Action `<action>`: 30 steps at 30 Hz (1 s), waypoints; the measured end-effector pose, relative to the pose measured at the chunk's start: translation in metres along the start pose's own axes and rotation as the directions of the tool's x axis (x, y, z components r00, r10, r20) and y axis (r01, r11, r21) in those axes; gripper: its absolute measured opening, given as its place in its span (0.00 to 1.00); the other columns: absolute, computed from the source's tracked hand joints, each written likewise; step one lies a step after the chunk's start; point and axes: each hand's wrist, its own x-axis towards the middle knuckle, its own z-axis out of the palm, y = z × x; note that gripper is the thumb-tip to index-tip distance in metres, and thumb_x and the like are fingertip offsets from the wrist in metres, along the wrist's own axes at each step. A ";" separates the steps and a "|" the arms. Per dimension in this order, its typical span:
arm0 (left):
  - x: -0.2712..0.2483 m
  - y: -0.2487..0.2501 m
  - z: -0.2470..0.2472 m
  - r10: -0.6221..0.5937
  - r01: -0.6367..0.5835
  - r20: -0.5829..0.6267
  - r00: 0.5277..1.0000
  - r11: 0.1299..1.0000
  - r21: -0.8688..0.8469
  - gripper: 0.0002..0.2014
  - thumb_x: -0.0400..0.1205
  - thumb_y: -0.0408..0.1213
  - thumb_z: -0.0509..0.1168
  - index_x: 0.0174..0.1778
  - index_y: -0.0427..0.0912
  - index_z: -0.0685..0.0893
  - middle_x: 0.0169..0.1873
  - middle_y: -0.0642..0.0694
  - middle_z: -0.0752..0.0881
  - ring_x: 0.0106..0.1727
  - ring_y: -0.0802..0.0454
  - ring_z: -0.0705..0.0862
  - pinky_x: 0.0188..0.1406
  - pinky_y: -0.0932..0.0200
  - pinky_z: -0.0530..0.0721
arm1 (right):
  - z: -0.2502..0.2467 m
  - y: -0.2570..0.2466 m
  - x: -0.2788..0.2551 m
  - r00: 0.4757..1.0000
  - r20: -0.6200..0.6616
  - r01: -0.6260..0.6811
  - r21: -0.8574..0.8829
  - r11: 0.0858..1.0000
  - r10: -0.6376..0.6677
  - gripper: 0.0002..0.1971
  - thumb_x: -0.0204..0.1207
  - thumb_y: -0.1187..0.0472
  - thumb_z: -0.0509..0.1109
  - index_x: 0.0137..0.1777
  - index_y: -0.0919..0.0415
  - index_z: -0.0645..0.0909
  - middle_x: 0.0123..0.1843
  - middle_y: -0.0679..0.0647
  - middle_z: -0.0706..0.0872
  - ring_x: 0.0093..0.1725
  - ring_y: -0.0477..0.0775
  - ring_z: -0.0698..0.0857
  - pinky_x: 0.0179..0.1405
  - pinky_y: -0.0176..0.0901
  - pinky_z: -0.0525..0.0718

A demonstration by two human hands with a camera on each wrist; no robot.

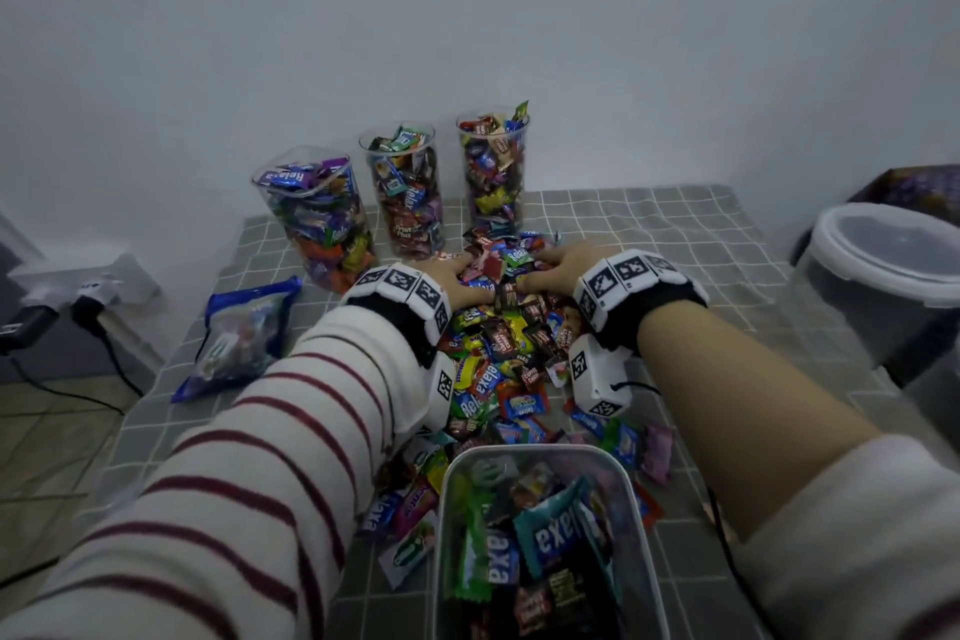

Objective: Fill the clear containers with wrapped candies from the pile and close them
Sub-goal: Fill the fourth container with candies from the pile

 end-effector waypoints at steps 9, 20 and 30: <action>-0.037 0.004 0.008 0.134 -0.134 0.061 0.989 0.991 -0.004 0.34 0.81 0.56 0.62 0.82 0.52 0.60 0.79 0.46 0.67 0.75 0.44 0.70 0.66 0.59 0.69 | 0.013 -0.001 -0.037 0.993 0.024 0.119 -0.084 0.989 -0.118 0.27 0.74 0.41 0.67 0.72 0.47 0.75 0.71 0.55 0.78 0.67 0.58 0.77 0.59 0.43 0.74; -0.053 -0.003 -0.023 0.108 -0.143 0.316 0.942 0.985 0.092 0.33 0.81 0.60 0.58 0.82 0.54 0.60 0.82 0.50 0.59 0.81 0.47 0.59 0.77 0.53 0.55 | -0.017 0.017 -0.053 0.988 0.123 0.076 0.107 0.991 -0.089 0.24 0.74 0.42 0.68 0.64 0.55 0.83 0.61 0.55 0.83 0.51 0.55 0.82 0.50 0.39 0.82; -0.005 0.002 -0.022 0.056 -0.055 0.062 0.997 0.998 -0.021 0.39 0.80 0.58 0.62 0.83 0.46 0.55 0.82 0.42 0.61 0.79 0.43 0.64 0.74 0.55 0.64 | -0.019 0.006 0.009 0.998 -0.010 -0.069 -0.042 0.997 0.069 0.40 0.76 0.43 0.67 0.82 0.57 0.55 0.82 0.59 0.63 0.78 0.62 0.66 0.73 0.54 0.67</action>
